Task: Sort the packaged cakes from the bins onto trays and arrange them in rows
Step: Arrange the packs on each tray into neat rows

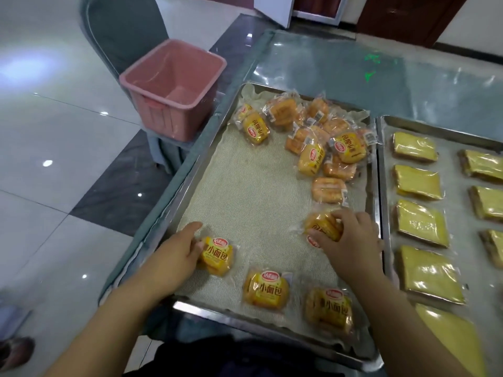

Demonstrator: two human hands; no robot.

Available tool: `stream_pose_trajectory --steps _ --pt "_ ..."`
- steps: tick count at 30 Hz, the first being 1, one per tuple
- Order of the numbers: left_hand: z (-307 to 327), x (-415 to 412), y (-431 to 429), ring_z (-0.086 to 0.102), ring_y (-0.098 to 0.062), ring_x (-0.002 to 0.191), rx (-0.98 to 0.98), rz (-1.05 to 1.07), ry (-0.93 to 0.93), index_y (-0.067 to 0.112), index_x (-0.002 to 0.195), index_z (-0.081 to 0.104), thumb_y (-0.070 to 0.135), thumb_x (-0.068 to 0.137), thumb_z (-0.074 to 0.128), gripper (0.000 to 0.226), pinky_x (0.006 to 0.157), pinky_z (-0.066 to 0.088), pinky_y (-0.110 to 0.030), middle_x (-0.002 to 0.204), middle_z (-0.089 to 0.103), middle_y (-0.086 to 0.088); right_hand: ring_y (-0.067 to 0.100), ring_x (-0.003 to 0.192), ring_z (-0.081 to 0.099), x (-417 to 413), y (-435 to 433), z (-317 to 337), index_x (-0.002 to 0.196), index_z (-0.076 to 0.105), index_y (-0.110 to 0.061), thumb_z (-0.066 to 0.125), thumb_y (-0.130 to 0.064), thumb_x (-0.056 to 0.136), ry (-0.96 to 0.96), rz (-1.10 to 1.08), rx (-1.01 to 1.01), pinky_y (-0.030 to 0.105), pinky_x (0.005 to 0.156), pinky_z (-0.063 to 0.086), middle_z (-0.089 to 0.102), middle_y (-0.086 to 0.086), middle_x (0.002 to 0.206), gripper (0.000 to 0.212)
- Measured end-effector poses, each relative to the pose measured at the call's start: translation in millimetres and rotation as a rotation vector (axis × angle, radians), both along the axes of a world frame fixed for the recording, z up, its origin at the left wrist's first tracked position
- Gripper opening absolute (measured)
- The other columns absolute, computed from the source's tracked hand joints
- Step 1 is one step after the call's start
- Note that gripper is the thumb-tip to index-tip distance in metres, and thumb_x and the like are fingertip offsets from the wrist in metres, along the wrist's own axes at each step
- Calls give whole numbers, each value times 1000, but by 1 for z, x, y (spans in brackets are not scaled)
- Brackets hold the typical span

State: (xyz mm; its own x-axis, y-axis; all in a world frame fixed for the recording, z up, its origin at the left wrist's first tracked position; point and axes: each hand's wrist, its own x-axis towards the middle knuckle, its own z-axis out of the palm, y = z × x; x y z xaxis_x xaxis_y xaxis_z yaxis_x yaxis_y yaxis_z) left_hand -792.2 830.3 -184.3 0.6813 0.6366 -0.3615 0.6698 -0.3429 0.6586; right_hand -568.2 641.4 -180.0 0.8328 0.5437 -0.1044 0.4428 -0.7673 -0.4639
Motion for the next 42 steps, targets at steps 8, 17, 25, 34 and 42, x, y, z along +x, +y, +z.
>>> stream_pose_trajectory --steps 8,17,25,34,42 --pt "1 -9 2 57 -12 89 54 -89 137 24 138 35 27 98 45 41 80 43 -29 98 62 4 19 104 48 8 -9 10 117 56 -30 73 -51 73 126 54 -107 45 94 43 42 -6 105 53" --pt "4 -10 3 55 -10 92 -36 -122 141 32 137 37 23 99 44 40 73 43 -19 107 59 3 21 103 54 29 0 6 115 58 -33 71 -48 75 196 236 -415 48 95 44 57 -3 111 44" --pt "-1 -19 0 50 -14 113 33 -120 125 32 137 43 23 95 51 43 98 39 -29 117 49 6 22 86 51 24 0 13 125 42 -10 63 -50 85 290 -41 -262 33 71 43 51 2 97 60" --pt "5 -6 -8 34 -13 121 327 -279 86 31 128 55 71 73 33 71 102 29 -29 127 48 12 29 131 30 29 -9 16 139 41 -25 66 -50 81 162 261 -363 42 103 35 34 6 142 68" --pt "6 21 -12 54 -14 109 409 -401 70 24 123 60 51 91 46 44 93 42 -28 119 60 6 17 89 57 25 -15 17 121 49 -27 62 -66 74 112 147 -384 34 72 50 61 -2 104 63"
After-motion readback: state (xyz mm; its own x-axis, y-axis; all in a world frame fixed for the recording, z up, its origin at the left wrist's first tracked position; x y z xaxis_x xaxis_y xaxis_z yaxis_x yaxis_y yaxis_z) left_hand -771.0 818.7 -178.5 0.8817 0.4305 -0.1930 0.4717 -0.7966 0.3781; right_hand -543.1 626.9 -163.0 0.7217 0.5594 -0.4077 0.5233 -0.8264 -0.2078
